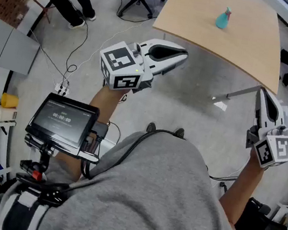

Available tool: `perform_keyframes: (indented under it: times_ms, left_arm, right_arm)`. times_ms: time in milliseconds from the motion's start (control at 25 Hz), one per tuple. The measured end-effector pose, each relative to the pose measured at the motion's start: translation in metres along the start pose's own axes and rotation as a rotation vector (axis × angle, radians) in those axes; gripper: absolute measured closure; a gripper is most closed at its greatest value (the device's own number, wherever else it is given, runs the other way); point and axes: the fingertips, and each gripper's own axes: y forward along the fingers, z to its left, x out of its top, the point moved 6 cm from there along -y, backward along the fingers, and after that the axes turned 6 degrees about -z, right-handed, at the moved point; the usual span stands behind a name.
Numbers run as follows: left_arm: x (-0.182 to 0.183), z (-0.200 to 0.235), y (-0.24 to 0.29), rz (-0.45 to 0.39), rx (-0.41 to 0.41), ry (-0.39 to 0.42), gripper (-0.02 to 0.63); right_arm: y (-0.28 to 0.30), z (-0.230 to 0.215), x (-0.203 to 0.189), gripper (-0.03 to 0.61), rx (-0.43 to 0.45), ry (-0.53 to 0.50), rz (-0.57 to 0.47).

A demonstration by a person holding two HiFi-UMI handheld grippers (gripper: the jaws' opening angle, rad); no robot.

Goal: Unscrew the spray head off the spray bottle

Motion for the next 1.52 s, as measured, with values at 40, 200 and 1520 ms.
perform_keyframes:
  times_ms: [40, 200, 1520]
  left_arm:
    - [0.0, -0.001, 0.001, -0.001, -0.002, -0.002, 0.598]
    - [-0.001, -0.002, 0.004, -0.006, -0.011, -0.006, 0.598]
    - [-0.025, 0.1, 0.06, 0.064, -0.022, -0.037, 0.598]
  right_arm:
    - [-0.002, 0.0, 0.0, 0.574, -0.006, 0.002, 0.005]
    - [-0.006, -0.002, -0.001, 0.574, -0.025, 0.007, 0.016]
    - [0.094, -0.086, -0.02, 0.572, -0.082, 0.066, 0.054]
